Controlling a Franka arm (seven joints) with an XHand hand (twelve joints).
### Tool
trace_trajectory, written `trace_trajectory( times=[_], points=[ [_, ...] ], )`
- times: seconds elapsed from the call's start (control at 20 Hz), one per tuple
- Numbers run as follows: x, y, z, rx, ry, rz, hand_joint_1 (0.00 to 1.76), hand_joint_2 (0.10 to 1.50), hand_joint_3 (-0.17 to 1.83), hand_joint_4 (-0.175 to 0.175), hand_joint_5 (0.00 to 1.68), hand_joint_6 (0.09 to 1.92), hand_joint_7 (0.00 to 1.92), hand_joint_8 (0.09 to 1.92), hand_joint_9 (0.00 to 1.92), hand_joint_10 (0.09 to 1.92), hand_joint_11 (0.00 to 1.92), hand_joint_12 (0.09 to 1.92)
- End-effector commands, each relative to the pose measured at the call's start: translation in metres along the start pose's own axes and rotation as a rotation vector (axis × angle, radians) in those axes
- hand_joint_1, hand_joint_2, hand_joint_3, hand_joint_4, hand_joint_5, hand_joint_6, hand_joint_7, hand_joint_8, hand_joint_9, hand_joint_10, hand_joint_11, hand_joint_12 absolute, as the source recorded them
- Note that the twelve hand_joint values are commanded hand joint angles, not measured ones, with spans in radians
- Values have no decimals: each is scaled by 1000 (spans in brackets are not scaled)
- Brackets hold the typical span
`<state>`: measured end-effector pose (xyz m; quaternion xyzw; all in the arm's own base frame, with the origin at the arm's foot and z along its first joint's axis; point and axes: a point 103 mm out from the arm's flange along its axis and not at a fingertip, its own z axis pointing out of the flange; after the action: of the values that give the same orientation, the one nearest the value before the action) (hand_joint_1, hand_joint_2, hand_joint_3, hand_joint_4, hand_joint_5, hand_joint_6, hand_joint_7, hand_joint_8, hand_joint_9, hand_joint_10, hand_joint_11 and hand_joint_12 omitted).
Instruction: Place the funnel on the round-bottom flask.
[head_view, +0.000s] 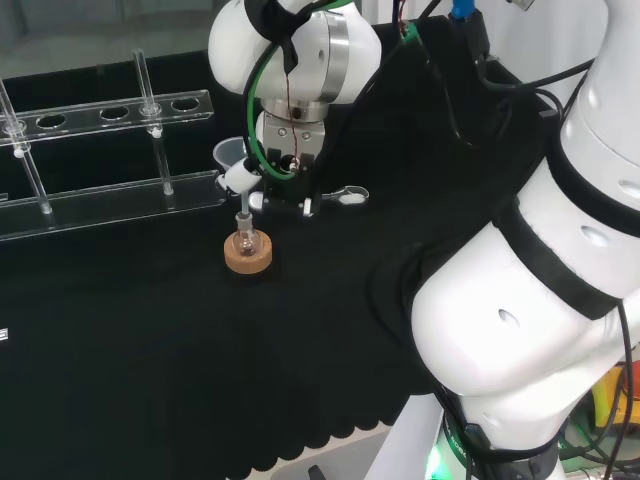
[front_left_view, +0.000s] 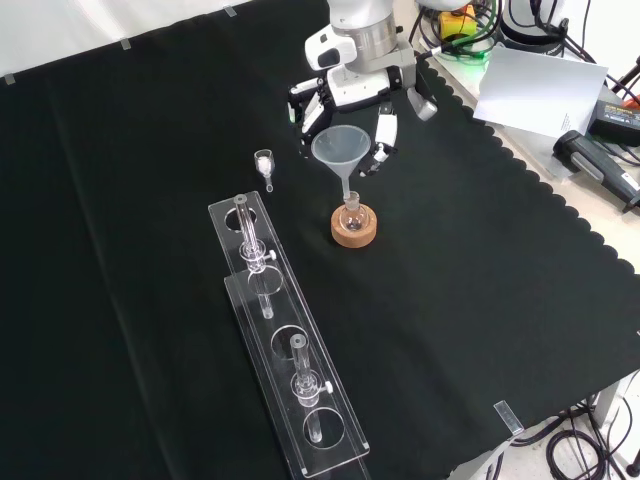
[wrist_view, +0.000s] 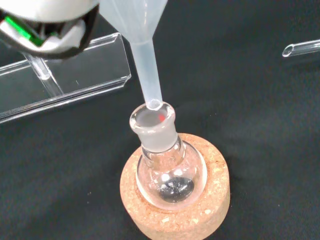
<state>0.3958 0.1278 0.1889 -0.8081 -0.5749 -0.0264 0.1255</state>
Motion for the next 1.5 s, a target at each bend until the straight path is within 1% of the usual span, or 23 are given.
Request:
trace_trajectory(
  times=[0.05,0.65,1.05,1.5],
  points=[
    [0,0,3,10,1,-2,896,491,913,83,880,609,1125,587,817,347,0,1274],
    [-1,-2,7,18,-4,-3,896,490,914,84,880,609,1129,587,820,344,0,1272],
    [-3,0,15,24,-16,-11,897,490,915,85,881,610,1130,587,823,343,0,1271],
    [-6,2,24,37,-8,-2,898,490,915,85,881,611,1131,586,825,341,0,1269]
  ],
)
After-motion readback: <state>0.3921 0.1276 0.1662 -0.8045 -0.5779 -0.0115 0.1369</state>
